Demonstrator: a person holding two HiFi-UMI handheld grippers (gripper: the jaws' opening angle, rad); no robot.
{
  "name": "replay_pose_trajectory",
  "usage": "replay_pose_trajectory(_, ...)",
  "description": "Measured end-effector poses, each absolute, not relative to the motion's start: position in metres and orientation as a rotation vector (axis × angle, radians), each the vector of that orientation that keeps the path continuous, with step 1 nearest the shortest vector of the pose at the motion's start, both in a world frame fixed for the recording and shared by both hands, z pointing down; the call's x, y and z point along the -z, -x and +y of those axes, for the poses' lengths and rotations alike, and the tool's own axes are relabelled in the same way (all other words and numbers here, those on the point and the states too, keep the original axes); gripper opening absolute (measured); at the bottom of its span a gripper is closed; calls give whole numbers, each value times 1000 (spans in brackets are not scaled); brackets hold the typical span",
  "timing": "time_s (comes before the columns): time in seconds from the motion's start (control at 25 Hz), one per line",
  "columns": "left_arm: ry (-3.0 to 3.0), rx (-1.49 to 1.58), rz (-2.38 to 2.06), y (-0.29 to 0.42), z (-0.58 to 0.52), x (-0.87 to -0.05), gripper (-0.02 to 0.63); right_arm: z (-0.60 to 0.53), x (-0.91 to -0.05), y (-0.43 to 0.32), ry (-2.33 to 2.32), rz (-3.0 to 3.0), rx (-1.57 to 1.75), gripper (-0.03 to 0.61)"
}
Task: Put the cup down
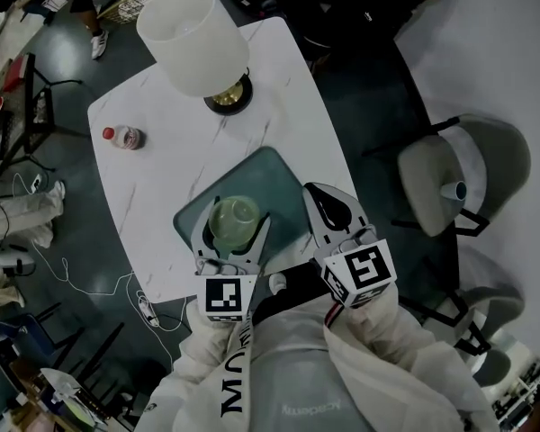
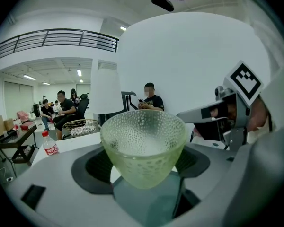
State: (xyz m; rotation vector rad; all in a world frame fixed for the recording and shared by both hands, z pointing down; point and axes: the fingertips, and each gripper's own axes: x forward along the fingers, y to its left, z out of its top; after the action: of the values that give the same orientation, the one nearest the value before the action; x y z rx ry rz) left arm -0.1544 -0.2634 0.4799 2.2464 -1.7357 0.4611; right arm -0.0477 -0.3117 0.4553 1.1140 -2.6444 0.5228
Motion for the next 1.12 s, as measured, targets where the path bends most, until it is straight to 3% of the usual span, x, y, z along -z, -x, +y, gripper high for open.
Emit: replay_pose_trajectory(1.12,-2273,-518,-1664,136,-332,-552,387,-360,-501,42,-1136,-2568,-583,6)
